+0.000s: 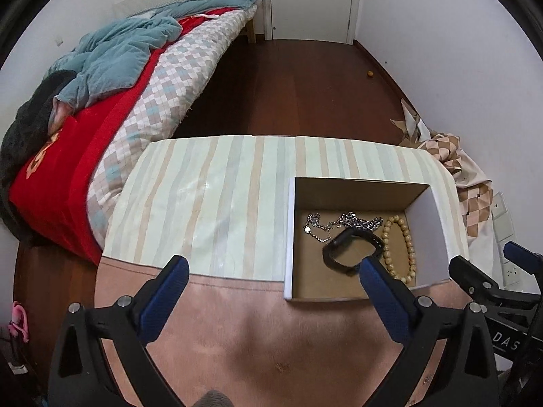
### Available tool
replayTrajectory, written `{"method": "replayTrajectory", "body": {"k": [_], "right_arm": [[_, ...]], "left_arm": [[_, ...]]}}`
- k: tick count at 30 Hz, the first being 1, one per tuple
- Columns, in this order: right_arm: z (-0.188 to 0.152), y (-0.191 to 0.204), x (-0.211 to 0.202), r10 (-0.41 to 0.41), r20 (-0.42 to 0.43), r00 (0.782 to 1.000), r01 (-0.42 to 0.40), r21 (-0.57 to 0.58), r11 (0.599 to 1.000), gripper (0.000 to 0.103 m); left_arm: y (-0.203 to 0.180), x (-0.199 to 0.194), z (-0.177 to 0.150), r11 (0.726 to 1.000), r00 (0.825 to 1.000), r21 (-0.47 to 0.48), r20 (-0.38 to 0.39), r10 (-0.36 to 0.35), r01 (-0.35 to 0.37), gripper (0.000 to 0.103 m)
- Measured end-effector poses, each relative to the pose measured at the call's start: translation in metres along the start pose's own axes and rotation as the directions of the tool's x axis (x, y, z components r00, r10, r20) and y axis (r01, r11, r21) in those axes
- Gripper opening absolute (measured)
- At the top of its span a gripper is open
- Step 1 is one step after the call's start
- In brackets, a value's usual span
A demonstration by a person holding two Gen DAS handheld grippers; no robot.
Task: Organize jewelry
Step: 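Lift both tools out of the box and back from it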
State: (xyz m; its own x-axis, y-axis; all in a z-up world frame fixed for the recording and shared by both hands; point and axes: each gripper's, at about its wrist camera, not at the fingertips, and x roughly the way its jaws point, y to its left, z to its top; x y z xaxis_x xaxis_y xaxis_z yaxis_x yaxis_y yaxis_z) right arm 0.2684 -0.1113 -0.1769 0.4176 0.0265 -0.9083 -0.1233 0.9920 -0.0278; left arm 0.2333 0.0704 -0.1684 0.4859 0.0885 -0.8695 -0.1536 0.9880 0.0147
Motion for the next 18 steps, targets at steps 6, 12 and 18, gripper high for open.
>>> {"method": "replayTrajectory", "body": {"k": [6, 12, 18], "right_arm": [[-0.012, -0.003, -0.039, -0.019, 0.064, 0.998, 0.019, 0.007, 1.000, 0.102], [-0.023, -0.007, -0.085, -0.032, 0.146, 0.989, 0.030, 0.019, 0.999, 0.102], [-0.036, -0.009, -0.128, -0.036, 0.211, 0.977, 0.031, 0.025, 0.999, 0.102]], "left_arm": [[-0.003, -0.038, -0.009, 1.000, 0.998, 0.002, 0.063, 0.009, -0.009, 0.103], [-0.003, -0.075, -0.016, 1.000, 0.994, -0.010, 0.105, -0.009, 0.010, 0.103], [-0.006, -0.113, -0.025, 1.000, 0.986, 0.001, 0.164, -0.014, 0.014, 0.103]]}}
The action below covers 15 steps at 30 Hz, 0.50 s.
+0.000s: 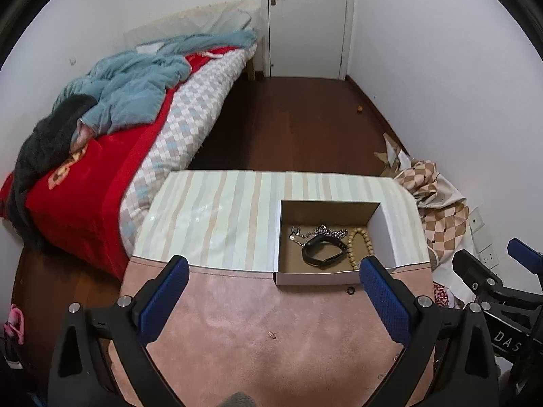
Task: Organize jewelry
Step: 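Lift both tools out of the box and back from it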
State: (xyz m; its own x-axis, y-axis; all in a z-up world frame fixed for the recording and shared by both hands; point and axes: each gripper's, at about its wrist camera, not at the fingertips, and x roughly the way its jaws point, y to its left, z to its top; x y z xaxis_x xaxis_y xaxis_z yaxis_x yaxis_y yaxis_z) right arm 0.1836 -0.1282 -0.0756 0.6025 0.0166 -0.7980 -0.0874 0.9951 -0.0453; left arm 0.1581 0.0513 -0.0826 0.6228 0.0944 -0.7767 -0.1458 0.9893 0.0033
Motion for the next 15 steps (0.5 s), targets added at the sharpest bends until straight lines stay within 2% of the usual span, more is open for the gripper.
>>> {"method": "replayTrajectory", "body": {"k": [10, 13, 15], "right_arm": [[-0.010, -0.001, -0.050, -0.015, 0.087, 0.996, 0.015, 0.001, 1.000, 0.102], [-0.018, -0.009, -0.052, 0.010, 0.072, 0.997, -0.012, 0.031, 0.999, 0.102], [-0.032, -0.017, -0.039, 0.029, 0.025, 0.999, -0.030, 0.058, 0.998, 0.102]], "left_arm": [[0.003, -0.034, -0.015, 1.000, 0.999, -0.019, 0.041, 0.021, -0.020, 0.103], [0.006, -0.033, -0.027, 0.999, 0.998, -0.031, 0.038, 0.042, -0.041, 0.103], [0.009, -0.026, -0.040, 0.998, 0.998, -0.039, 0.024, 0.059, -0.058, 0.103]]}}
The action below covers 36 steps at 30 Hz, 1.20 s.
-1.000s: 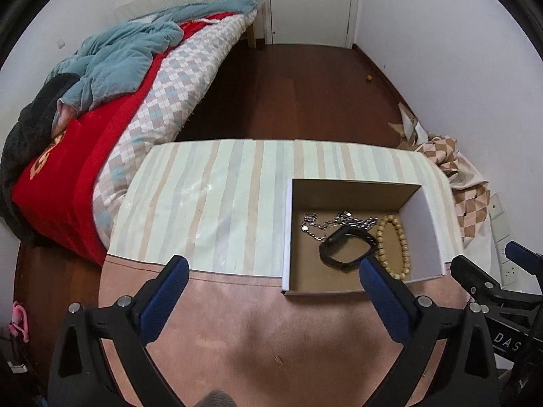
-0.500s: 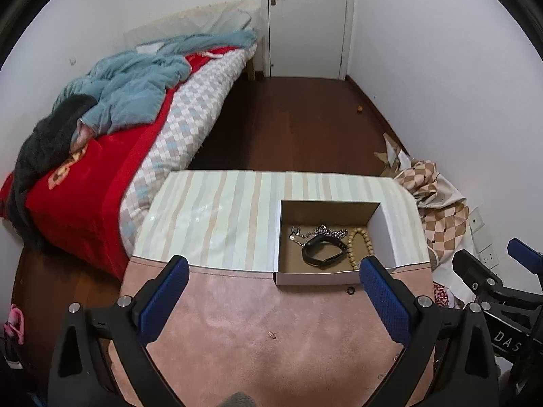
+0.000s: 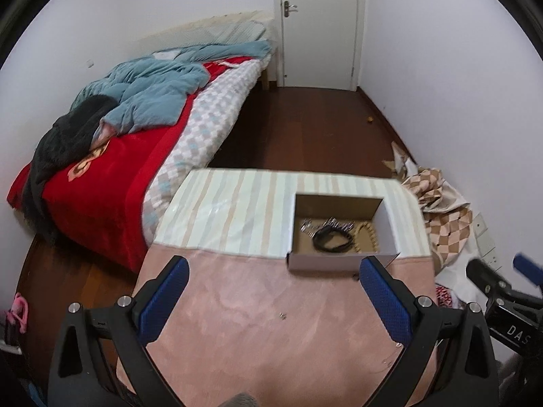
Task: Organize jewelry
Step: 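Close the right tool on a small silver ring on the table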
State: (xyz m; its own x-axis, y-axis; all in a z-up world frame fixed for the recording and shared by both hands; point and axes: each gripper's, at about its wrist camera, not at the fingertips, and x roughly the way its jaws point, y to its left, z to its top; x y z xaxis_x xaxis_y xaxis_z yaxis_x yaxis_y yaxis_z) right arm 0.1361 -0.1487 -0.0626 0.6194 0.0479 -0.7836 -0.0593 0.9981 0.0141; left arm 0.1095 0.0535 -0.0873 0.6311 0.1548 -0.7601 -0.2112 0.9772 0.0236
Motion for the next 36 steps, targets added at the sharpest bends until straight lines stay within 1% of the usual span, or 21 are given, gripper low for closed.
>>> {"method": "replayTrajectory", "body": {"k": [2, 4, 6, 8, 9, 10, 11, 13, 15, 17, 20, 24, 25, 27, 28, 29, 30, 31, 32, 34, 36], "right_arm": [[-0.020, -0.012, 0.020, 0.015, -0.075, 0.997, -0.011, 0.046, 0.999, 0.102], [-0.046, -0.024, 0.045, 0.045, -0.163, 0.986, -0.029, 0.103, 0.994, 0.102], [-0.078, -0.034, 0.069, 0.068, -0.240, 0.969, -0.032, 0.152, 0.988, 0.102], [-0.107, -0.042, 0.090, 0.096, -0.300, 0.949, -0.036, 0.198, 0.979, 0.101], [-0.124, -0.050, 0.101, 0.112, -0.323, 0.940, -0.033, 0.241, 0.970, 0.099], [-0.132, -0.058, 0.109, 0.119, -0.332, 0.936, -0.025, 0.274, 0.961, 0.093], [-0.138, -0.067, 0.116, 0.116, -0.331, 0.937, -0.011, 0.304, 0.953, 0.085], [-0.144, -0.083, 0.128, 0.091, -0.314, 0.945, 0.025, 0.345, 0.938, 0.079], [-0.143, -0.096, 0.139, 0.075, -0.289, 0.954, 0.036, 0.362, 0.931, 0.075], [-0.140, -0.100, 0.149, 0.040, -0.266, 0.963, 0.056, 0.343, 0.938, 0.072], [-0.129, -0.098, 0.164, 0.009, -0.249, 0.969, 0.072, 0.314, 0.947, 0.064], [-0.119, -0.094, 0.182, -0.025, -0.238, 0.971, 0.093, 0.277, 0.957, 0.058], [-0.118, -0.093, 0.183, -0.030, -0.216, 0.976, 0.089, 0.271, 0.958, 0.055], [-0.114, -0.089, 0.184, -0.028, -0.187, 0.982, 0.075, 0.251, 0.965, 0.042], [-0.114, -0.084, 0.183, -0.034, -0.175, 0.984, 0.076, 0.235, 0.969, 0.033], [-0.114, -0.078, 0.182, -0.069, -0.167, 0.984, 0.103, 0.208, 0.973, 0.030], [-0.115, -0.074, 0.180, -0.087, -0.161, 0.983, 0.118, 0.195, 0.974, 0.030], [-0.116, -0.074, 0.179, -0.100, -0.156, 0.983, 0.129, 0.193, 0.973, 0.023], [-0.116, -0.075, 0.177, -0.105, -0.154, 0.983, 0.135, 0.204, 0.970, 0.012], [-0.115, -0.084, 0.171, -0.050, -0.152, 0.987, 0.090, 0.266, 0.960, 0.010], [-0.113, -0.085, 0.164, -0.015, -0.139, 0.990, 0.055, 0.288, 0.956, 0.010]], "left_arm": [[0.002, 0.014, -0.019, 1.000, 0.999, 0.000, -0.041, 0.011, -0.011, 0.103], [0.005, 0.029, -0.038, 1.000, 0.995, -0.002, -0.094, 0.025, -0.025, 0.103], [0.008, 0.050, -0.060, 0.999, 0.986, -0.007, -0.164, 0.033, -0.035, 0.103], [0.011, 0.072, -0.082, 0.999, 0.969, -0.005, -0.241, 0.045, -0.048, 0.103], [0.011, 0.079, -0.089, 0.999, 0.963, -0.002, -0.266, 0.049, -0.051, 0.103], [0.011, 0.086, -0.096, 0.998, 0.958, 0.002, -0.282, 0.058, -0.060, 0.103], [0.011, 0.092, -0.101, 0.997, 0.954, 0.007, -0.289, 0.073, -0.075, 0.103], [0.011, 0.101, -0.109, 0.996, 0.952, 0.012, -0.294, 0.091, -0.092, 0.103], [0.008, 0.110, -0.112, 0.994, 0.947, 0.016, -0.304, 0.107, -0.108, 0.103], [0.007, 0.121, -0.116, 0.993, 0.941, 0.018, -0.318, 0.114, -0.114, 0.103], [0.003, 0.133, -0.117, 0.993, 0.934, 0.022, -0.336, 0.120, -0.120, 0.103], [0.002, 0.139, -0.117, 0.992, 0.932, 0.033, -0.339, 0.128, -0.124, 0.103], [0.002, 0.139, -0.117, 0.991, 0.932, 0.034, -0.339, 0.130, -0.126, 0.103], [0.003, 0.140, -0.116, 0.992, 0.931, 0.032, -0.342, 0.128, -0.125, 0.103], [0.005, 0.139, -0.116, 0.992, 0.930, 0.028, -0.345, 0.125, -0.123, 0.103], [0.006, 0.139, -0.116, 0.992, 0.930, 0.024, -0.347, 0.121, -0.120, 0.103], [0.009, 0.139, -0.115, 0.993, 0.930, 0.019, -0.349, 0.117, -0.118, 0.103], [0.013, 0.137, -0.115, 0.993, 0.930, 0.012, -0.347, 0.117, -0.120, 0.103], [0.018, 0.138, -0.115, 0.992, 0.930, 0.007, -0.348, 0.119, -0.124, 0.103], [0.029, 0.137, -0.115, 0.991, 0.928, -0.020, -0.356, 0.114, -0.130, 0.103], [0.039, 0.137, -0.114, 0.990, 0.926, -0.046, -0.361, 0.111, -0.136, 0.103]]}}
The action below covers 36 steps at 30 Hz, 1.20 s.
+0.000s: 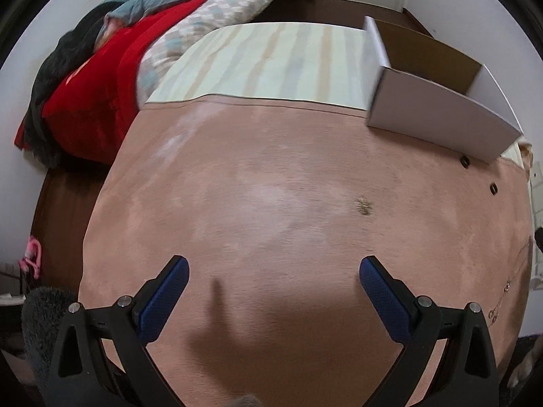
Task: Organize jewelry
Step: 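Close the right tool on a small silver ring on the table, then close the left tool on a small gold earring while the right tool holds the ring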
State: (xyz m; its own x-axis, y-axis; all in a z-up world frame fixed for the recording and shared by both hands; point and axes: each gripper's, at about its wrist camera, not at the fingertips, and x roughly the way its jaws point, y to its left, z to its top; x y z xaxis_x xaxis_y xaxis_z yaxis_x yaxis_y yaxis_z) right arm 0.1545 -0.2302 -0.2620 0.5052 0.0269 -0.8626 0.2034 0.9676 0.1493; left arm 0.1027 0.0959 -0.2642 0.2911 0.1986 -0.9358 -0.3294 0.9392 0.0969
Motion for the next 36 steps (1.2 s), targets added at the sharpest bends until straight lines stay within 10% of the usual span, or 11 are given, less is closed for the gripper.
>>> {"method": "replayTrajectory", "body": {"k": [18, 27, 30, 36], "right_arm": [[0.004, 0.051, -0.070, 0.314, 0.044, 0.949, -0.314, 0.009, 0.949, 0.010], [-0.004, 0.056, -0.053, 0.284, 0.000, 0.959, -0.284, 0.002, 0.959, 0.010], [-0.005, 0.053, -0.049, 0.271, -0.005, 0.963, -0.271, 0.003, 0.963, 0.010], [0.001, 0.050, -0.056, 0.282, 0.004, 0.959, -0.282, 0.013, 0.959, 0.010]], "left_arm": [[0.003, 0.025, 0.035, 0.972, 0.975, -0.097, -0.041, -0.219, 0.214, 0.100], [-0.034, 0.030, 0.033, 0.985, 0.986, 0.035, -0.014, -0.166, 0.167, 0.050], [-0.042, 0.027, 0.032, 0.983, 0.986, 0.078, 0.018, -0.166, 0.164, 0.009], [-0.030, 0.020, 0.035, 0.970, 0.971, 0.036, 0.002, -0.239, 0.239, 0.003]]}}
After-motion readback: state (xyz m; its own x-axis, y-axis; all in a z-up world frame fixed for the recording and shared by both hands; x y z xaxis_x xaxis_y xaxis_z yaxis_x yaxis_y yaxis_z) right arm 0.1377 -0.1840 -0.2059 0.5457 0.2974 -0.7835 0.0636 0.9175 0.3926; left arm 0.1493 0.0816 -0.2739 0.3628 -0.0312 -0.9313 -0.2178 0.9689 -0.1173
